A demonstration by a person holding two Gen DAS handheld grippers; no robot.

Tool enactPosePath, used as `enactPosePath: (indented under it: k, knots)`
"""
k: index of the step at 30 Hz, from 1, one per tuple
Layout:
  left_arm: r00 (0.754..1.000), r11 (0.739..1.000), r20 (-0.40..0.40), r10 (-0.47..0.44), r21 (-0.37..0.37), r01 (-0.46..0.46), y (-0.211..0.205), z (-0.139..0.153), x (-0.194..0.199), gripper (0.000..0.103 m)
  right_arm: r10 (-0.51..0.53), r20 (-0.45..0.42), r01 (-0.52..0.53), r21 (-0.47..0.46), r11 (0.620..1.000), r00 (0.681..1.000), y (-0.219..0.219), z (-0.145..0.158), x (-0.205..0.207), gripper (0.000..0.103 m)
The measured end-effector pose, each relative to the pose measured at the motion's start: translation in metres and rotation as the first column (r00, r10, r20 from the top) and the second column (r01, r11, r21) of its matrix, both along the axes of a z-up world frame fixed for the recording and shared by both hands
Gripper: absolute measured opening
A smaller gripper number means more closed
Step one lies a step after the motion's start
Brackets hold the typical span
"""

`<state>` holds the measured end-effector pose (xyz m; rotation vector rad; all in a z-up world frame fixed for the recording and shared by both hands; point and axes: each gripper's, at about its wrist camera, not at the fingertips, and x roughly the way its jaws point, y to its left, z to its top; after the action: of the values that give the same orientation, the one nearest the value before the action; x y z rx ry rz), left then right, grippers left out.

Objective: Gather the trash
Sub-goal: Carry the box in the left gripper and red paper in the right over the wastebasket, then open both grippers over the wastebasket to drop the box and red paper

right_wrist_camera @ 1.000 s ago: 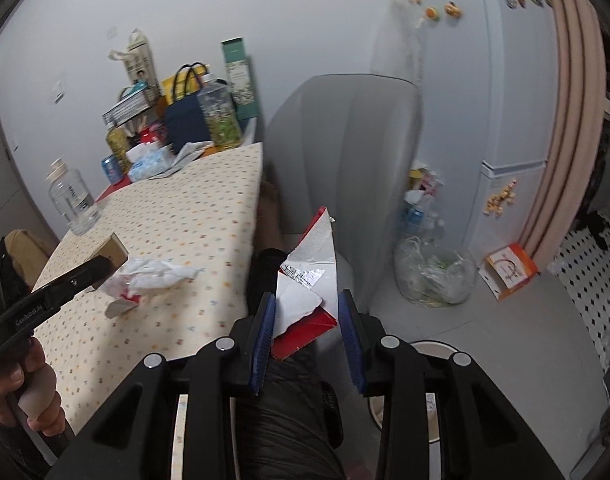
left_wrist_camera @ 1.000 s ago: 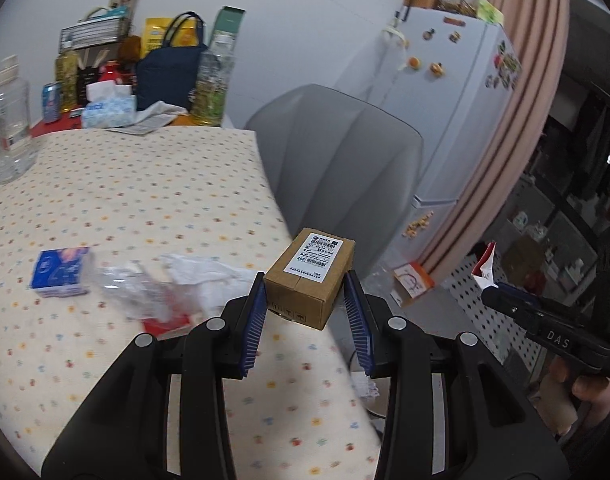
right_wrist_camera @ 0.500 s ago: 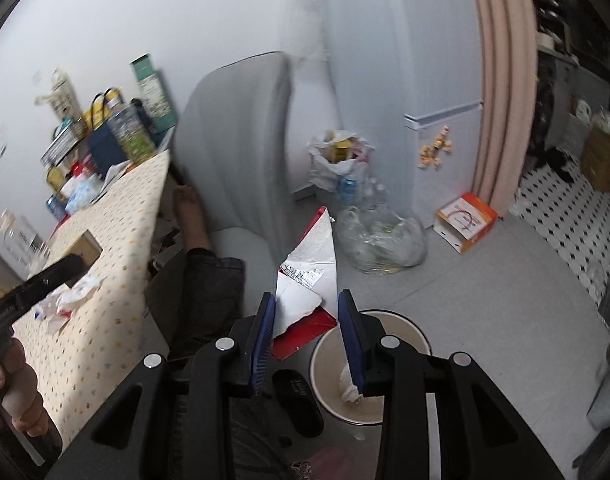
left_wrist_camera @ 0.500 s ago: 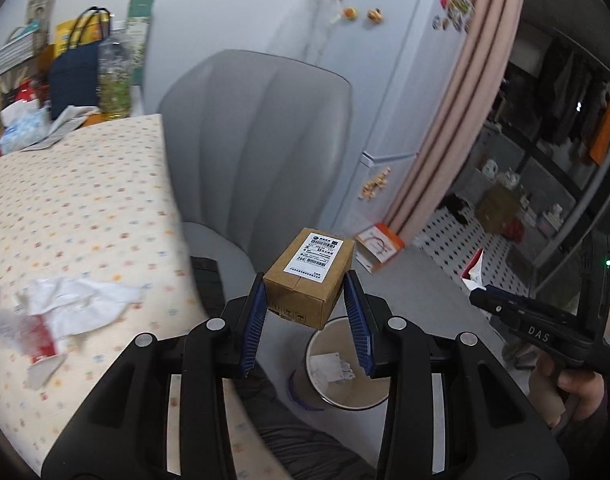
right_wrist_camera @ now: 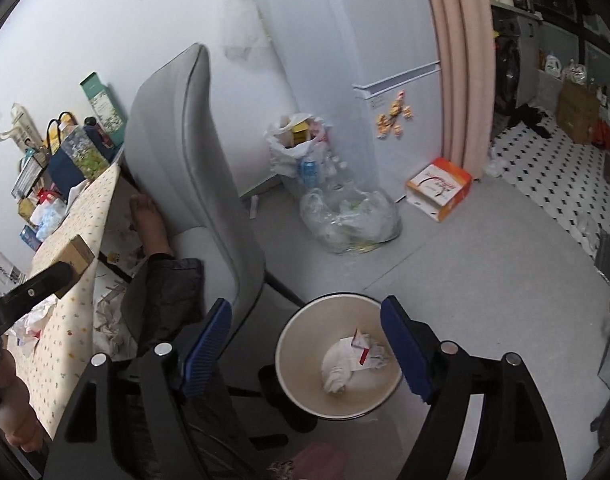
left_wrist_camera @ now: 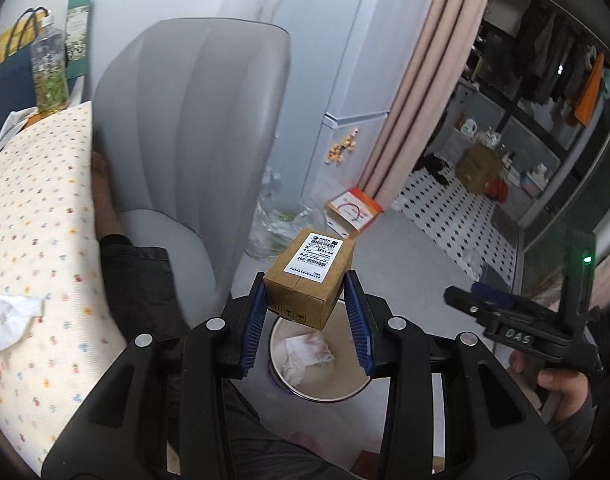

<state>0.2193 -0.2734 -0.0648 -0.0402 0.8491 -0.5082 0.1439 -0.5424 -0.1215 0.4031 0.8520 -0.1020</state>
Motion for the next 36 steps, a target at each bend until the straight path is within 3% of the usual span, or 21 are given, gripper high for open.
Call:
enactPosePath:
  k: [14,15,19,22,24,27,30,36]
  knots:
    - [0.989,0.991,-0.061,-0.132,0.001,0.132,-0.078,-0.021,0.003,0.04,-0.109,0.085,0.111,-0.016,0.994,0.99,-0.042,0.037,-0.042,0.084]
    - [0.988,0.99,-0.065,-0.142,-0.002,0.142,-0.082,-0.022,0.004,0.043,-0.116,0.086,0.117,-0.015,0.993,0.99,-0.044,0.037,-0.044,0.084]
    - [0.987,0.989,-0.058,-0.15,-0.023,0.149,-0.094,-0.024,0.006,0.081,-0.142,0.096,0.143,-0.01,0.99,0.985,-0.052,0.04,-0.052,0.084]
    - [0.989,0.99,-0.056,-0.136,-0.051,0.133,-0.087,-0.017,0.007,0.094,-0.151,0.098,0.152,-0.01,0.988,0.984,-0.052,0.041,-0.054,0.084]
    - [0.992,0.991,-0.042,-0.12,-0.058,0.117,-0.075,-0.011,0.006,0.097,-0.146,0.104,0.148,-0.006,0.989,0.984,-0.05,0.042,-0.054,0.084]
    - [0.995,0.994,-0.041,-0.088,-0.061,0.085,-0.059,-0.004,0.005,0.097,-0.135,0.108,0.136,0.0,0.991,0.985,-0.045,0.042,-0.052,0.085]
    - [0.997,0.992,-0.065,-0.043,-0.12,0.035,-0.032,0.007,0.002,0.097,-0.119,0.115,0.12,-0.004,0.993,0.986,-0.038,0.042,-0.05,0.088]
    - [0.999,0.994,-0.001,0.041,-0.099,-0.041,0.01,0.031,-0.01,0.097,-0.075,0.148,0.077,-0.008,0.997,0.986,-0.02,0.052,-0.046,0.095]
